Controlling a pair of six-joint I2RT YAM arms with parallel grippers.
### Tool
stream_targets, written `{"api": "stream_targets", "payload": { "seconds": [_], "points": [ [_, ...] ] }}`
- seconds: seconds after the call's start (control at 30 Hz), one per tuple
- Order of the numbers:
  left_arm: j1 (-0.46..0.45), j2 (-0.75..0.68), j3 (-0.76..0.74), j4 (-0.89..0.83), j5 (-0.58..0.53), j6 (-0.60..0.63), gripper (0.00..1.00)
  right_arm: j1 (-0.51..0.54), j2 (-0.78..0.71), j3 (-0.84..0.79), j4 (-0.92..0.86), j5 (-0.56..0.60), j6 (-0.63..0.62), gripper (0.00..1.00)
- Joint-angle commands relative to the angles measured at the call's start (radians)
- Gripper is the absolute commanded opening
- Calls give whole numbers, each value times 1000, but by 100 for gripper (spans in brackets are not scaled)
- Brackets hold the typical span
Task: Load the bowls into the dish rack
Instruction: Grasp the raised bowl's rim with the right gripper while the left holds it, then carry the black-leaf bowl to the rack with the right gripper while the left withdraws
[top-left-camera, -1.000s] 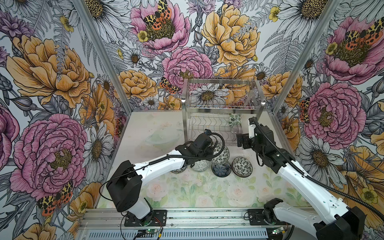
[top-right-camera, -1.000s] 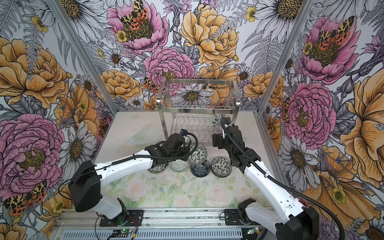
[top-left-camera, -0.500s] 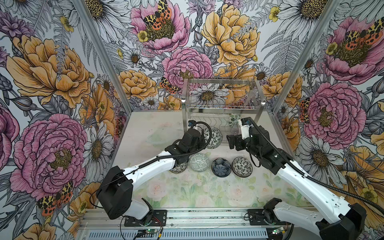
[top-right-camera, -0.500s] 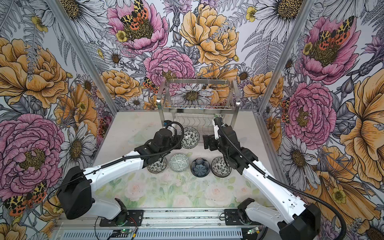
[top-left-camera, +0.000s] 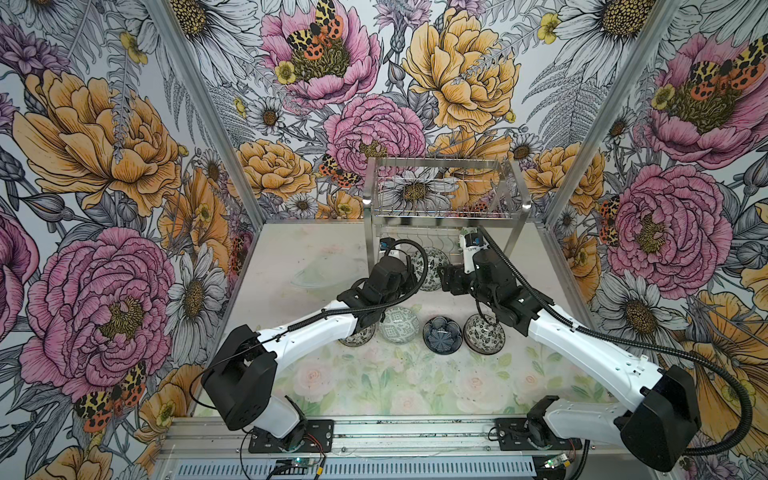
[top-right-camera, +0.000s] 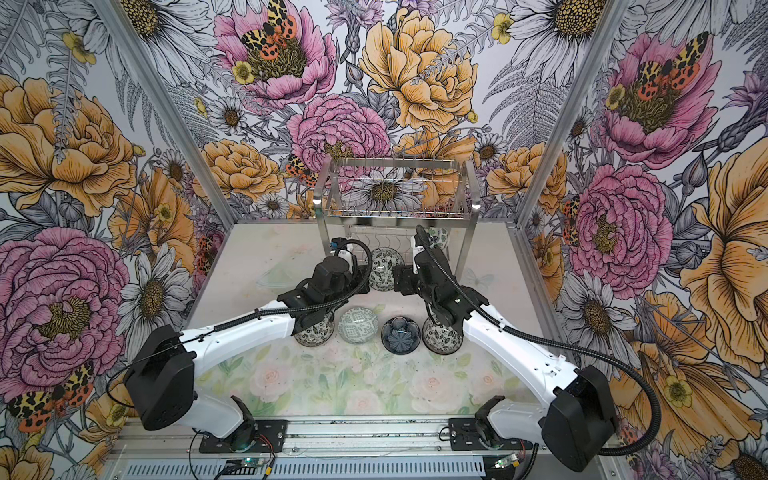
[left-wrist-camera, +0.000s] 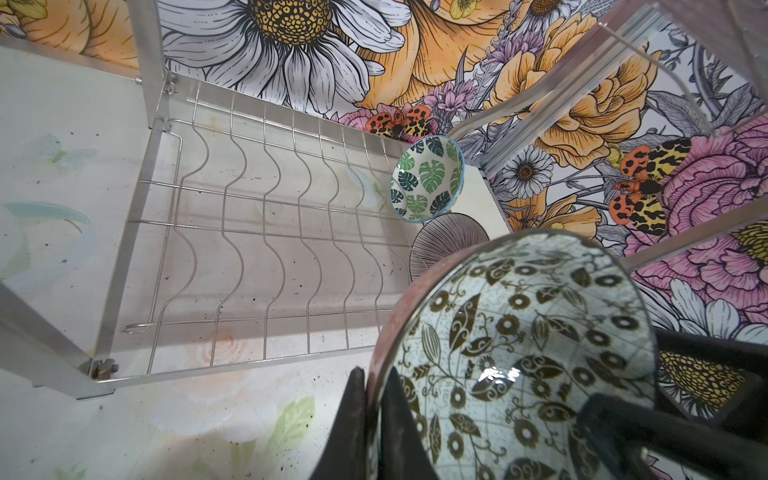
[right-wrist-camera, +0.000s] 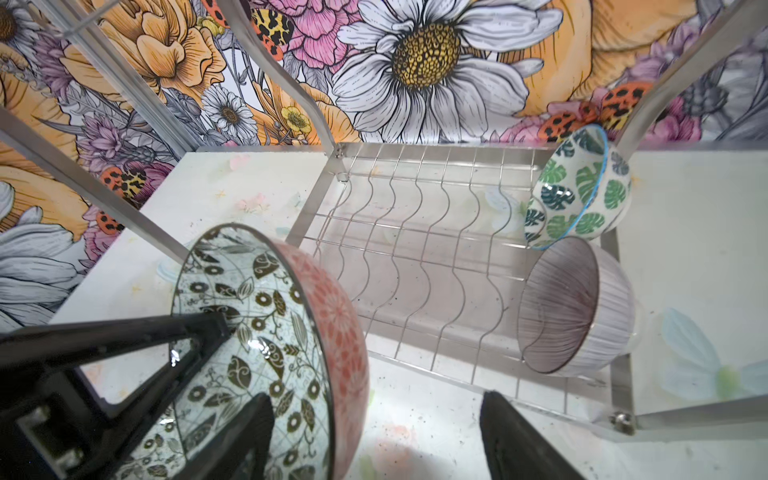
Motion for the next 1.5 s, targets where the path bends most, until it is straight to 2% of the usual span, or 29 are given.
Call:
{"api": "stream_targets", "payload": {
  "seconds": [0.0,0.23,0.37,0.5,0.73,0.83,0.87,0.9,1.0,1.07,1.23,1.47],
  "points": [
    [-10,-1,50,113,-3,-13,0,10,24,15,80,13,70,71],
    [-17,-5,54,122,-5,-9,0,28,65,20,101,15,104,48],
    [-19,-7,56,123,-6,-4,0,34,65,21,104,22,104,26],
    [-23,-6,56,123,-4,-2,0,36,58,21,102,33,101,0],
    [-27,-17,51,97,-7,20,0,40,29,10,98,74,74,0],
    [-29,-35,66,30,-8,83,0,39,11,6,79,119,47,0],
    [-27,-45,75,-4,-14,117,10,40,7,4,70,140,34,0],
    [-29,-58,80,-37,-26,154,30,39,2,4,61,162,22,0],
    [-40,-117,95,-149,-104,251,79,42,-8,2,29,240,-20,0],
    [-58,-170,96,-212,-180,307,98,47,-12,2,11,295,-52,0],
    [-46,-287,84,-353,-274,369,99,78,-2,2,-7,484,-146,0],
    [60,-419,-2,-426,-244,352,99,131,76,52,-1,731,-306,0]
  ]
}}
